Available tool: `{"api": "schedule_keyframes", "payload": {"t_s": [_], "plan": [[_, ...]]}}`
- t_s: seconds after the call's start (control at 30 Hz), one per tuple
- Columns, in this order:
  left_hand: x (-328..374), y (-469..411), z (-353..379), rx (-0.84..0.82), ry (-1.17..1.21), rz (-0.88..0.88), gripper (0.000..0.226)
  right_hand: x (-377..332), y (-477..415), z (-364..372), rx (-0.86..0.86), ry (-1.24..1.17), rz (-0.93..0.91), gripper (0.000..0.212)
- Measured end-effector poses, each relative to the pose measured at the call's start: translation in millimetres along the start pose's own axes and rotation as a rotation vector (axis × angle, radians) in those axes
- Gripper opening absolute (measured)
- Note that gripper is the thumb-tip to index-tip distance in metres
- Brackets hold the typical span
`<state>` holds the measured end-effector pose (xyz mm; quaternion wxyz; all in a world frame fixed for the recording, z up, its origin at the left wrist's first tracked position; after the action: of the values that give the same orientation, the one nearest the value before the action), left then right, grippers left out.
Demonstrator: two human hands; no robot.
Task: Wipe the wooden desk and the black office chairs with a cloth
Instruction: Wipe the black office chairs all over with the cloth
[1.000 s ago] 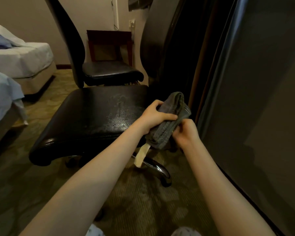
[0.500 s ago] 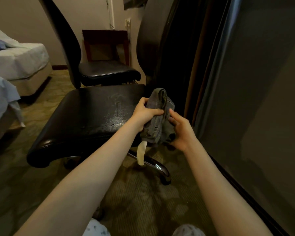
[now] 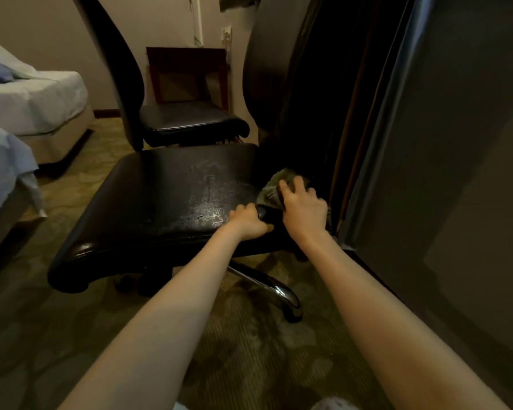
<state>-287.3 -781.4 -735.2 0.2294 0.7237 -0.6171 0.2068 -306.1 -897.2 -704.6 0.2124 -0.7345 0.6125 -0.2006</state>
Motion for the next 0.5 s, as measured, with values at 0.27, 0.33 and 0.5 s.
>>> {"api": "schedule_keyframes", "payload": {"t_s": [0.27,0.33,0.5], "plan": [[1,11,4,0.192,-0.153,0.105,0.067,25,29,10,-0.218,-0.058,-0.032,0.060],[4,15,3,0.204,-0.182,0.114,0.069,39,43,2,-0.278,-0.056,-0.044,0.055],[5,19,1,0.132,-0.206,0.124,0.070,60,60,-14,-0.390,-0.086,0.019,0.033]]}}
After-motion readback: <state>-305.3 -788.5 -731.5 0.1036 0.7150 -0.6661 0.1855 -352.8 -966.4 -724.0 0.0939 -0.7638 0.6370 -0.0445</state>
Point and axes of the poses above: each hand's wrist, its own y-axis away from the middle knuckle, its own z-axis out of the palm, x = y × z, the point moved 3 cm from there along -y, towards the middle knuckle, and after that the axes turned 10 degrees about x, right-handed, at the moved point
